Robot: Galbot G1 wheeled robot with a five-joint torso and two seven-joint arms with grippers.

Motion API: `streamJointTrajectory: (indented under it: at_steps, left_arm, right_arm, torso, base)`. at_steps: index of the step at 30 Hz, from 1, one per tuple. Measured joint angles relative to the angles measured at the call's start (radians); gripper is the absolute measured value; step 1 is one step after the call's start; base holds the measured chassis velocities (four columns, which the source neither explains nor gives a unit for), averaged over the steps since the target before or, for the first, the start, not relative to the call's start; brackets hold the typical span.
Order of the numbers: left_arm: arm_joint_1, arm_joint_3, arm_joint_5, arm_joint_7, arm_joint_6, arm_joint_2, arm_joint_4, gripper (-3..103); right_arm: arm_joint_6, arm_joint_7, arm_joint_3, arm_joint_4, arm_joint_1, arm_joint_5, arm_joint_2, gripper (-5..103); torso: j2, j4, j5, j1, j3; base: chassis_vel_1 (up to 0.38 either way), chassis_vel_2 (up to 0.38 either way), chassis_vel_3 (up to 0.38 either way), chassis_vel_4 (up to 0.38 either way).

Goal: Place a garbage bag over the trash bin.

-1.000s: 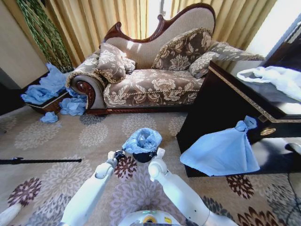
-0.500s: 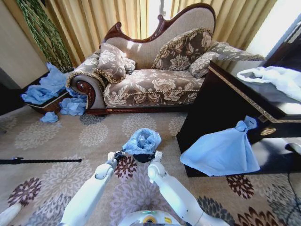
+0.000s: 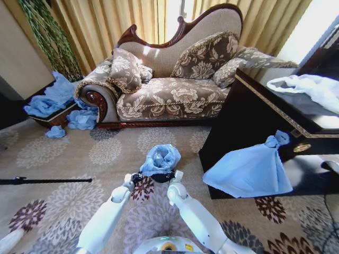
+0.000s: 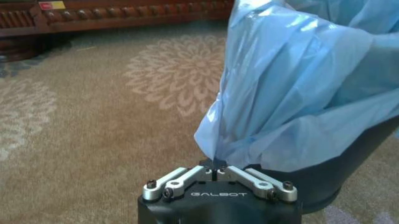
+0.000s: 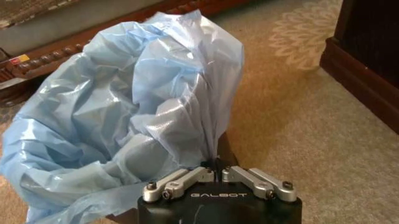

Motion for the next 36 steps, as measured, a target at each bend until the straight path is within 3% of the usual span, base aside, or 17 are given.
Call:
streamJointTrajectory:
  at_steps: [6, 16, 18, 20, 22, 26, 28, 32, 36]
  left_arm:
    - [0.002, -0.003, 0.017, -0.003, -0.007, -0.006, 0.011, 0]
    - [0.010, -0.008, 0.027, -0.010, -0.011, -0.004, 0.001, 0]
    - [0.017, -0.010, 0.027, -0.022, -0.016, 0.000, -0.013, 0]
    - [0.020, -0.012, 0.026, -0.024, -0.018, 0.002, -0.020, 0]
    - [0.034, -0.021, 0.022, -0.028, -0.027, 0.015, -0.050, 10]
    - [0.046, -0.026, 0.012, -0.029, -0.028, 0.028, -0.076, 15]
    - [0.066, -0.039, -0.003, -0.030, -0.028, 0.046, -0.116, 26]
    - [0.084, -0.052, -0.020, -0.030, -0.026, 0.059, -0.146, 36]
    - [0.125, -0.081, -0.035, -0.027, -0.026, 0.088, -0.187, 58]
  right_arm:
    - [0.014, -0.045, 0.006, -0.041, 0.001, -0.033, 0.010, 0]
    - [0.001, -0.035, -0.007, -0.013, -0.020, -0.069, -0.011, -3]
    - [-0.009, -0.008, -0.019, 0.020, -0.032, -0.086, -0.030, 8]
    - [-0.012, 0.008, -0.025, 0.037, -0.038, -0.090, -0.039, 8]
    - [-0.024, 0.062, -0.039, 0.116, -0.070, -0.093, -0.079, 24]
    - [-0.028, 0.075, -0.044, 0.165, -0.096, -0.109, -0.111, 30]
    - [-0.028, 0.080, -0.051, 0.232, -0.131, -0.147, -0.161, 41]
    - [-0.028, 0.084, -0.053, 0.287, -0.153, -0.172, -0.188, 51]
    - [-0.029, 0.076, -0.045, 0.388, -0.188, -0.230, -0.243, 73]
  torso:
    - [0.000, 0.0001, 0.0000, 0.000, 0.000]
    - [0.000, 0.0004, 0.0002, 0.000, 0.000]
    - [0.000, 0.0004, 0.0002, 0.000, 0.000]
    - [0.000, 0.0004, 0.0002, 0.000, 0.000]
    - [0.000, 0.0003, 0.0001, 0.000, 0.000]
    - [0.000, 0.0003, 0.0001, 0.000, 0.000]
    - [0.000, 0.0001, 0.0000, 0.000, 0.000]
    - [0.000, 0.0002, 0.0002, 0.000, 0.000]
    - [0.000, 0.0001, 0.0000, 0.000, 0.000]
  base:
    - [0.000, 0.000, 0.000, 0.000]
    - [0.000, 0.000, 0.000, 0.000]
    - [0.000, 0.000, 0.000, 0.000]
    - [0.000, 0.000, 0.000, 0.000]
    - [0.000, 0.000, 0.000, 0.000]
    - [0.000, 0.000, 0.000, 0.000]
    - [0.000, 0.000, 0.000, 0.000]
    - [0.000, 0.000, 0.000, 0.000]
    - [0.000, 0.000, 0.000, 0.000]
